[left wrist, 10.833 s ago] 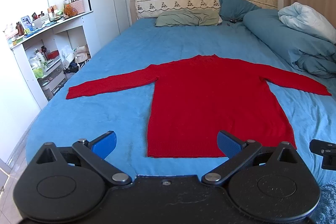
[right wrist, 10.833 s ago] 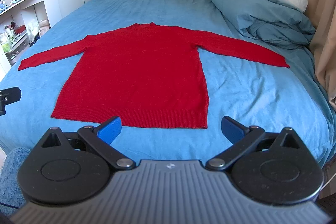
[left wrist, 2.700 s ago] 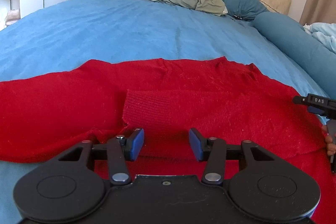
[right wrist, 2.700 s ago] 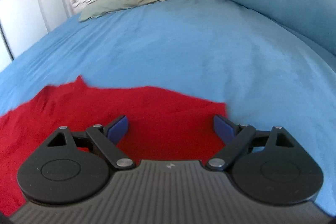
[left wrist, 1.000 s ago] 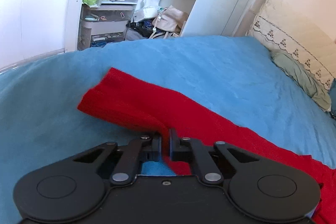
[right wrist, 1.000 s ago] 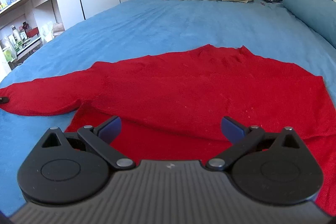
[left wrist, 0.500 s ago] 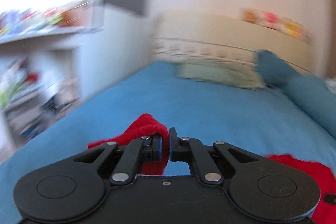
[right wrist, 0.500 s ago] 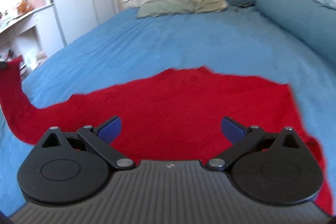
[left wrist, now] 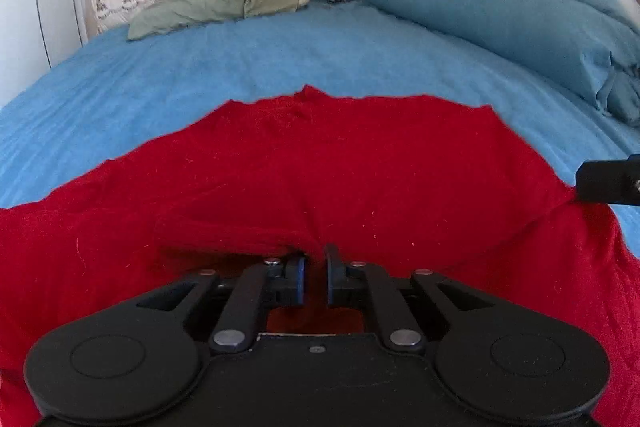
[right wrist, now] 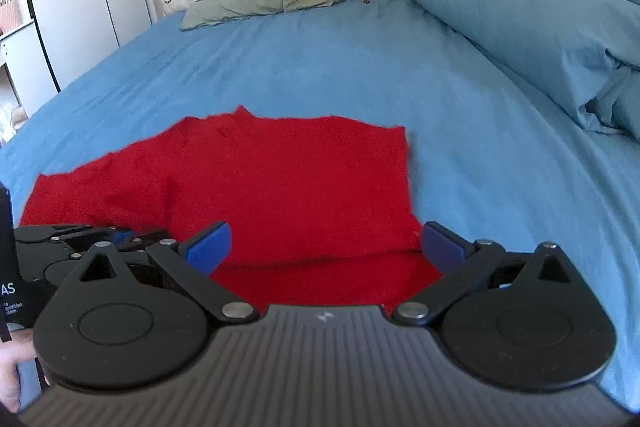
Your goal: Fold small clothes
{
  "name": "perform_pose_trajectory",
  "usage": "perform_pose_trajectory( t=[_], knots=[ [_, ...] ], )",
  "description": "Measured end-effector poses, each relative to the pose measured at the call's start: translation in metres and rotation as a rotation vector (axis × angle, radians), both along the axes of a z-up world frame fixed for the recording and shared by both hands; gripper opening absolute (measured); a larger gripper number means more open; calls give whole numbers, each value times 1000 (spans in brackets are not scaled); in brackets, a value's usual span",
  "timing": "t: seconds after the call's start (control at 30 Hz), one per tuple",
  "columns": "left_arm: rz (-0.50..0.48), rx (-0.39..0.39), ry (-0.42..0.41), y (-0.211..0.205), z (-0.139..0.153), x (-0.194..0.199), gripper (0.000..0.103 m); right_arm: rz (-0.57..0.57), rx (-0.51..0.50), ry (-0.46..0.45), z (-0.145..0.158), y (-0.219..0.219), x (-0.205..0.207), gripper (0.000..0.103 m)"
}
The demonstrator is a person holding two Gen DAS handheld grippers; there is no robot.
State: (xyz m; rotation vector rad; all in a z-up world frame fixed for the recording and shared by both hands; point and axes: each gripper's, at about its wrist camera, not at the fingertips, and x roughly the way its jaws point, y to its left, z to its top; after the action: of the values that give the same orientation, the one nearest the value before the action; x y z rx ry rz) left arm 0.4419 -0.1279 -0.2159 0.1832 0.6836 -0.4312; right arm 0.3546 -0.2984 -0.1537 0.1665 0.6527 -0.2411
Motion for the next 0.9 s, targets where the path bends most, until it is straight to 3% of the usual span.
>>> perform_pose_trajectory(
  t=[0.03, 0.07, 0.1, 0.13, 0.3, 0.4, 0.47, 0.7, 0.8, 0.83, 0.87, 0.9],
  knots=[
    [-4, -14, 9, 4, 1, 0, 39, 7, -3, -2, -2, -3, 0, 103],
    [-5, -25, 17, 4, 4, -2, 53, 16, -2, -7, -3, -4, -1, 103],
    [-4, -38, 21, 10, 6, -7, 76, 24, 1, -14, -2, -5, 0, 103],
    [-1, -50, 10, 17, 12, -13, 82, 34, 3, -22, -1, -4, 0, 103],
    [63, -46, -55, 69, 42, -42, 98, 122, 13, -62, 13, 10, 7, 103],
    [118, -40, -70, 103, 50, -48, 99, 227, -9, -46, 15, 35, 20, 103],
    [168, 20, -85, 120, 48, -43, 99, 293, -44, -13, 12, 57, 33, 103],
    [255, 62, -64, 162, 35, -33, 99, 450, -226, 38, -24, 138, 82, 99],
    [260, 89, -58, 168, 29, -29, 99, 497, -309, 64, -39, 164, 98, 76],
    [261, 90, -51, 170, 27, -26, 99, 511, -329, 76, -44, 169, 105, 61],
    [264, 88, -47, 171, 26, -26, 99, 523, -339, 92, -47, 173, 110, 30],
    [268, 82, -42, 174, 24, -25, 99, 520, -328, 98, -48, 172, 114, 20]
  ],
)
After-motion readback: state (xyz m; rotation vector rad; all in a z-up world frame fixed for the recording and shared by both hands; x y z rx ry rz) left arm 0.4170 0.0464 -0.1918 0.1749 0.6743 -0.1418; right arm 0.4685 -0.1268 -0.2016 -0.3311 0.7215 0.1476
